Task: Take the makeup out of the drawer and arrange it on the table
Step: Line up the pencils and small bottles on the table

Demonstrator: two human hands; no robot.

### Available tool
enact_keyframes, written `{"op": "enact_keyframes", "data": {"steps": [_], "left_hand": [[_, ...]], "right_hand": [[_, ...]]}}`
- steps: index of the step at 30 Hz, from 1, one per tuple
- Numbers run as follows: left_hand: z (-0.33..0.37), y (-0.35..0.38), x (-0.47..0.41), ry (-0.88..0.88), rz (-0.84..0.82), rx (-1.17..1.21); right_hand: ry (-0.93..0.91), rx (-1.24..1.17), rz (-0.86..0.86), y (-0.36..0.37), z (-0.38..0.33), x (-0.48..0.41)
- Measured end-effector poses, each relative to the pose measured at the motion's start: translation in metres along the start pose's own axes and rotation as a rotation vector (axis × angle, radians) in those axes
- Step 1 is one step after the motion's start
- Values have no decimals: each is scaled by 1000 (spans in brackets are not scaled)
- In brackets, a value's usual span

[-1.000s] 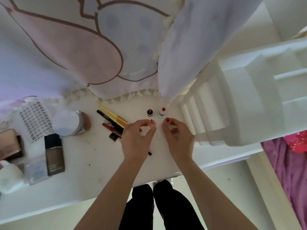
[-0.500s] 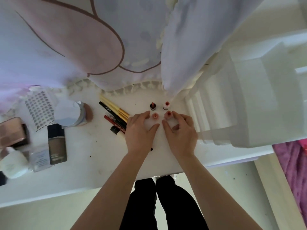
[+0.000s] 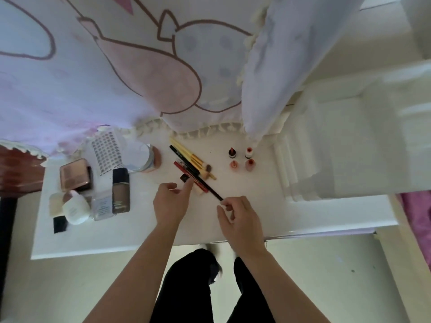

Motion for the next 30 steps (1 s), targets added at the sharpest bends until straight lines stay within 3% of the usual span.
{"op": "enact_keyframes", "data": {"steps": [7,10,14,17,22,24,27,30], "left_hand": [[-5,1,-3,-87,-62,110],[-2,-22,2,38,-138,161],[8,-67,13,289,-335,184],[20,-105,20,448,-415,178],[36,-157,18,461,-488,352],[42,-173,17,440,-441,430],[47,-187,17,336,-402,558],[49,-194,15,227,-417,664]], "right_hand": [[209,36,-161,10,-2,4],[381,-42,-104,9,-10,2],[630,-348,-49,11,-51,-3],[598,-360,-128,12,-99,-3],[529,-347,-165,23,-162,-2],[517,-430,-139,23,-185,-6],[264,-317,-62,9,-222,-18],[190,-389,-139,1,-244,-22]]}}
Point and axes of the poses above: each hand's wrist, its own x-axis away from the middle knuckle, its own y-axis out of the palm, z = x × y, the point moved 6 cm from there along -x, towards the middle knuckle, and after that the axes turned 12 degrees about z, right-handed, at the moved point
